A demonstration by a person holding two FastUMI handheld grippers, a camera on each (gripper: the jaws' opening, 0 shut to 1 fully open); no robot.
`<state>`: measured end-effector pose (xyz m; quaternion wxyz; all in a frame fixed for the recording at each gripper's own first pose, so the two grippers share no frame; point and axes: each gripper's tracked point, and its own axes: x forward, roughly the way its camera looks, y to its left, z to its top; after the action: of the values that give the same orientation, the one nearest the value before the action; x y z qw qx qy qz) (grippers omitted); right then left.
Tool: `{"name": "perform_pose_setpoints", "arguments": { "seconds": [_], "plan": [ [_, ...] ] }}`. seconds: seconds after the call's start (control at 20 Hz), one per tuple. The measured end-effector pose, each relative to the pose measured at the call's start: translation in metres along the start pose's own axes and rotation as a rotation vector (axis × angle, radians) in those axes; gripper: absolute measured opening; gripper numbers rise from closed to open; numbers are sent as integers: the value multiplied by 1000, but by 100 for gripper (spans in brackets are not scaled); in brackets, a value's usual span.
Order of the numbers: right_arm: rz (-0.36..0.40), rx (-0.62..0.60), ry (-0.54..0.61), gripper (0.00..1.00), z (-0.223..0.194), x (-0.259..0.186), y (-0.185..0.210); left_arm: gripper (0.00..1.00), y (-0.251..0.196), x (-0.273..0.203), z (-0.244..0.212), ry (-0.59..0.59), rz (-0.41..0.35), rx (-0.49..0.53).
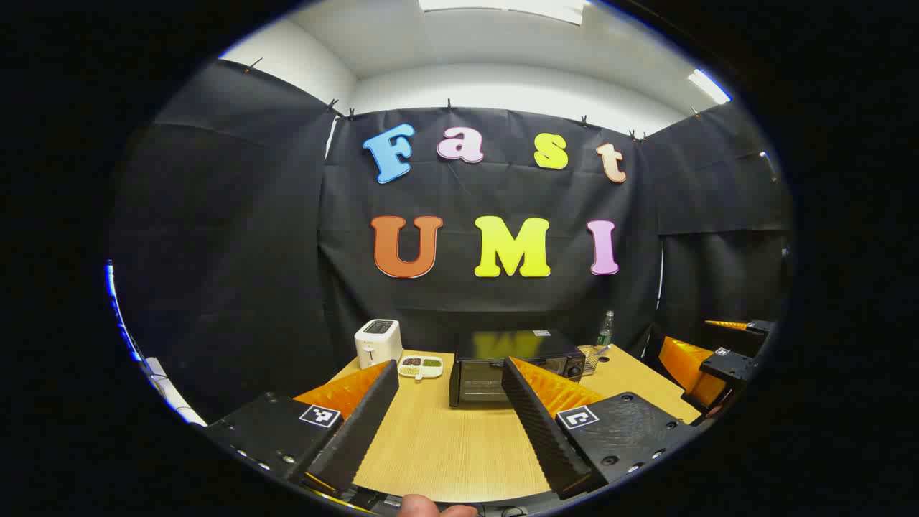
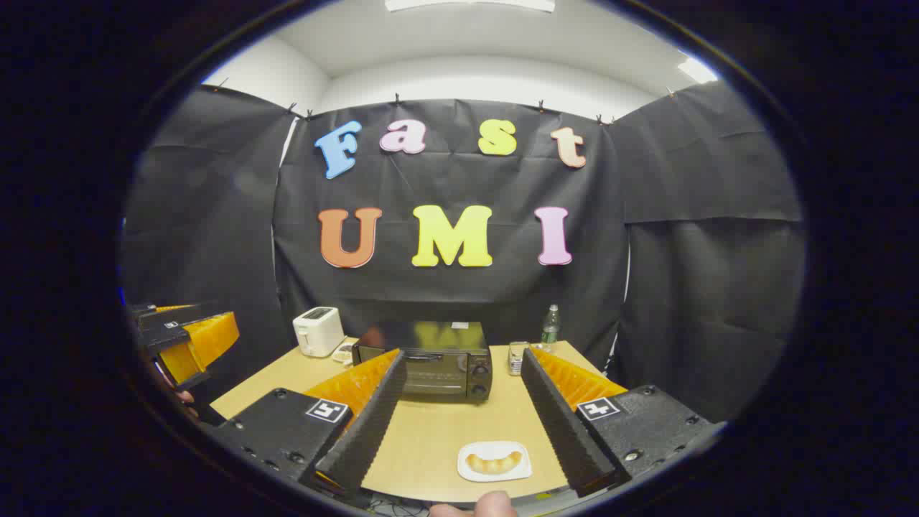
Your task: Open the electric oven with the left hand, put the food in, and close the electric oven.
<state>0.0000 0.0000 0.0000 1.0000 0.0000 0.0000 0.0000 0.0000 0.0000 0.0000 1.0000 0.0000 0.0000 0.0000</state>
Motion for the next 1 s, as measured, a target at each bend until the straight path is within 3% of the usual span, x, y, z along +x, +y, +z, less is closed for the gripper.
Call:
{"name": "perform_pose_setpoints", "arguments": {
  "seconds": [1.0],
  "plan": [
    [-21, -6, 11, 98, 2, 6, -2, 94, -2, 12, 7, -10, -33, 10]
  ]
}}
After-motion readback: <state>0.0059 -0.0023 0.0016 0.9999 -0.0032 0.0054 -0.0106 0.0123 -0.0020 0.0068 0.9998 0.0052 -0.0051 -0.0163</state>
